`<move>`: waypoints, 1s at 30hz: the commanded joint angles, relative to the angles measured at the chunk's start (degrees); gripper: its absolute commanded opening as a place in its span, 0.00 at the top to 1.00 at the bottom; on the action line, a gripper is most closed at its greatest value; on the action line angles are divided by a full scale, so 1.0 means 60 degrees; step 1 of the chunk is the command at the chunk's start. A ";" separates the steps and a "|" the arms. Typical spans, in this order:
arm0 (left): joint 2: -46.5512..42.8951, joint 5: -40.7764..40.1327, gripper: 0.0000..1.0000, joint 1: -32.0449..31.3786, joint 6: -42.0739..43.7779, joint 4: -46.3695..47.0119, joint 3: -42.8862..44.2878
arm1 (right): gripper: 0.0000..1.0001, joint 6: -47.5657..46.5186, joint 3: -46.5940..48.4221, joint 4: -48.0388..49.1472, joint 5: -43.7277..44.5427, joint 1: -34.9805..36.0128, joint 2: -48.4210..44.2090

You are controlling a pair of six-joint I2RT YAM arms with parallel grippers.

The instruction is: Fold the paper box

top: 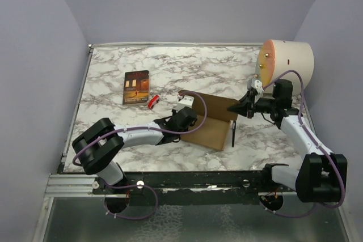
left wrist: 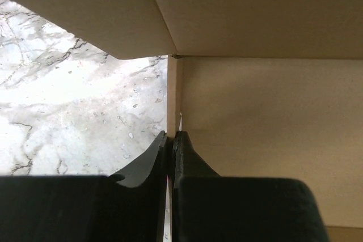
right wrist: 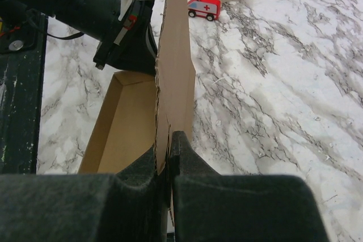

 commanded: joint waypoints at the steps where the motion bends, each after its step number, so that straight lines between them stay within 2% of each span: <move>1: 0.0221 -0.0966 0.93 0.0111 0.0521 -0.1320 -0.0015 | 0.99 0.0283 -0.0052 0.0329 -0.0080 0.0001 -0.0188; 3: 0.0174 -0.0805 0.88 0.0111 0.0465 -0.1156 -0.0007 | 0.99 0.0288 -0.0048 0.0332 -0.0112 0.0002 -0.0155; 8: -0.0013 -0.0388 0.86 0.0111 0.0367 -0.0637 -0.0118 | 0.99 0.0286 -0.0056 0.0331 -0.0141 0.0004 -0.0137; 14: -0.0594 -0.0237 0.78 0.0119 0.0167 -0.0419 -0.0183 | 0.99 0.0284 -0.0049 0.0307 -0.0144 0.0001 -0.0108; 23: -0.1094 -0.0233 0.69 0.0125 0.0094 -0.0620 0.0101 | 0.99 0.0240 -0.0056 0.0287 -0.0137 0.0001 -0.0103; 30: -0.0961 -0.0200 0.58 0.0126 -0.0158 -0.0631 -0.0051 | 0.99 0.0214 -0.0049 0.0273 -0.0119 0.0001 -0.0078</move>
